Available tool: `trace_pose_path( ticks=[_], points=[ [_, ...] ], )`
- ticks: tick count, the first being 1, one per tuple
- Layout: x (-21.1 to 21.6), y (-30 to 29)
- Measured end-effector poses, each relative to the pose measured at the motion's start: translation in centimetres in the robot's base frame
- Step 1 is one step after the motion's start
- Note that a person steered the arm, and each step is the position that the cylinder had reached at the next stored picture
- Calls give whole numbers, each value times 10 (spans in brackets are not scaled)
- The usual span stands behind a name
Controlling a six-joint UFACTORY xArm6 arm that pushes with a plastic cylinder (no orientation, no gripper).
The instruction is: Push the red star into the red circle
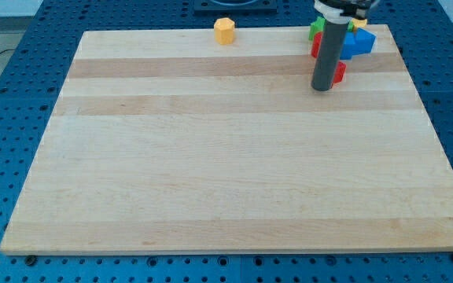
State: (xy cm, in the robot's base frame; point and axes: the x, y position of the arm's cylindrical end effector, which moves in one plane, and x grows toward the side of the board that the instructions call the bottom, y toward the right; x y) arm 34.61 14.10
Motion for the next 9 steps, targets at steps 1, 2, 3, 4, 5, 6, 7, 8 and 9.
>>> trace_pose_path(
  ticks=[1, 2, 3, 4, 5, 6, 7, 8, 9],
  points=[
    [-16, 0],
    [-23, -1],
    [6, -2],
    [29, 25],
    [7, 27],
    [-11, 27],
    [-13, 27],
    [-8, 22],
    [23, -7]
  ],
)
